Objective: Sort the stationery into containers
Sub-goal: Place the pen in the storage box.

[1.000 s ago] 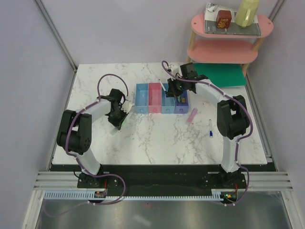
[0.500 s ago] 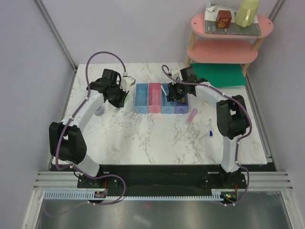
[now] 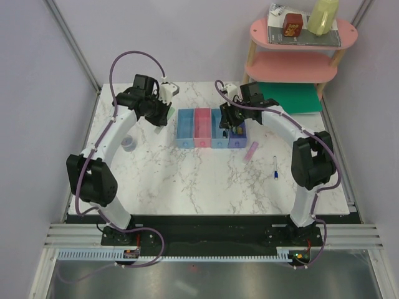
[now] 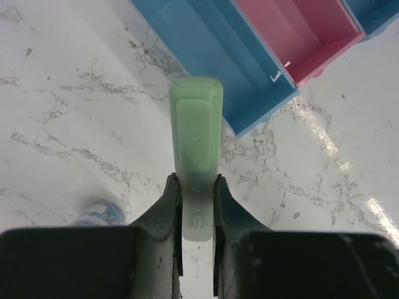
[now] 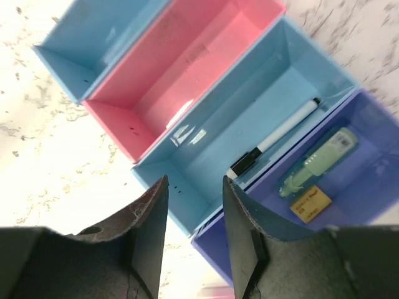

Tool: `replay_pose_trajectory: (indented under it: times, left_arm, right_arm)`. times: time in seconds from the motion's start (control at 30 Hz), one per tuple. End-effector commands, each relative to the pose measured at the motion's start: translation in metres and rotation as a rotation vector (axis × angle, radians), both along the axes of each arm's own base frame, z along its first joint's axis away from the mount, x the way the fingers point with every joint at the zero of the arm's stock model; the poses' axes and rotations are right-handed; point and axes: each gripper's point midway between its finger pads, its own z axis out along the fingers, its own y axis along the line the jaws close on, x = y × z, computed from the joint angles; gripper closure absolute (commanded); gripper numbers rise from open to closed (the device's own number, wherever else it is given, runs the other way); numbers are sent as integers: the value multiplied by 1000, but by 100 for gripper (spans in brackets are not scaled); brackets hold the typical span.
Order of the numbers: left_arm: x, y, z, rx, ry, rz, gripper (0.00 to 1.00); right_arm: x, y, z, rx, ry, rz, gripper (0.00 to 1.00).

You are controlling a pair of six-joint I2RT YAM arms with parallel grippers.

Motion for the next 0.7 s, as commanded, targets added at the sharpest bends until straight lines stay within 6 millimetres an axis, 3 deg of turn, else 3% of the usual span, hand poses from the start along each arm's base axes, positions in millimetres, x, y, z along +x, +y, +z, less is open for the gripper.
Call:
replay_pose_trajectory:
  times: [0.0,0.07,0.23,0.4,0.67]
  left_arm:
    - [14,-33,-5,-118,72,-7,98]
    - [22,-44,-4,-161,79,-20,98]
    - [50,-68,-33,-237,153,-14,98]
    - [72,-83,-43,-271,170,-12,98]
    - [83,-99,-65,-297,202,-23,98]
  right_arm:
    - [-4,-5,60,25,-144,10,52]
    - [-9,-11,71,14,-177,5,52]
    - [-24,-28,90,-21,-241,-13,50]
    - [-46,-54,79,-124,-228,1,48]
    - [-71,-104,64,-175,-167,-50,48]
